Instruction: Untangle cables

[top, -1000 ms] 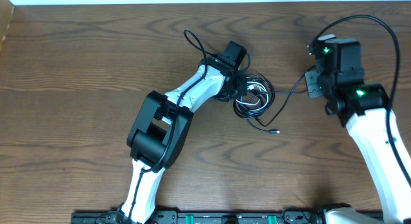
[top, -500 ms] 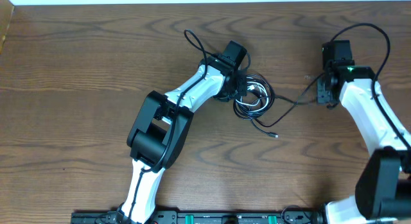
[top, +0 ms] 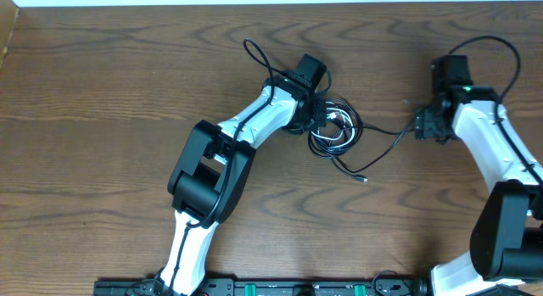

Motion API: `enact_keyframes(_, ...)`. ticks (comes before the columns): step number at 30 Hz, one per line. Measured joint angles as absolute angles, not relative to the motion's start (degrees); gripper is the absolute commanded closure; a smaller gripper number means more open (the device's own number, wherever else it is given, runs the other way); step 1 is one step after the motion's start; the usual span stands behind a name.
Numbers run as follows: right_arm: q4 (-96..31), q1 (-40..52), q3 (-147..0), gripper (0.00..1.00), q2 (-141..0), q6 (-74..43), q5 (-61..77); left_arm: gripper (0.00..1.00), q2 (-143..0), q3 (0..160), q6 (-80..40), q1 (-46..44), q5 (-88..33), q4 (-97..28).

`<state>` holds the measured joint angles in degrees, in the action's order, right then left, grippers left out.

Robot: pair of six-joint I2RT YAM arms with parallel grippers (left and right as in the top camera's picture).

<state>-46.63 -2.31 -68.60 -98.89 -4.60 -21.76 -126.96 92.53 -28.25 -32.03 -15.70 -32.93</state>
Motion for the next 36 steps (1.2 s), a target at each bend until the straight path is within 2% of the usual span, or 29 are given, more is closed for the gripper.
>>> enact_keyframes(5, -49.36, -5.61, -68.62, 0.01, -98.89, -5.56, -11.62, 0.92, -126.96, 92.53, -28.25, -32.03, -15.53, -32.95)
enact_keyframes(12, -49.43, -9.85, -68.66, 0.00, -97.21, -8.49, -11.42, 0.92, -126.96, 92.53, -28.25, -32.03, -15.53, -32.97)
enact_keyframes(21, -34.63, -10.63, -71.50, 0.01, -85.93, -9.87, -7.42, 0.92, -126.96, 92.53, -28.25, -32.03, -15.51, -32.97)
enact_keyframes(26, -27.51, -10.59, -71.59, 0.01, -83.90, -10.11, 5.28, 0.92, -126.96, 92.53, -28.25, -32.03, -15.51, -32.97)
enact_keyframes(29, -26.20, -9.87, -71.59, 0.03, -84.71, -9.67, 14.09, 0.92, -126.96, 92.53, -28.25, -32.03, -15.51, -32.97)
enact_keyframes(34, -28.36, -6.61, -71.64, 0.18, -88.77, -8.71, 21.26, 0.92, -126.96, 92.53, -28.25, -32.03, -15.49, -32.97)
enact_keyframes(36, -29.34, -5.19, -71.64, 0.17, -91.42, -8.60, 22.31, 0.92, -126.96, 92.53, -28.25, -32.03, -15.51, -32.97)
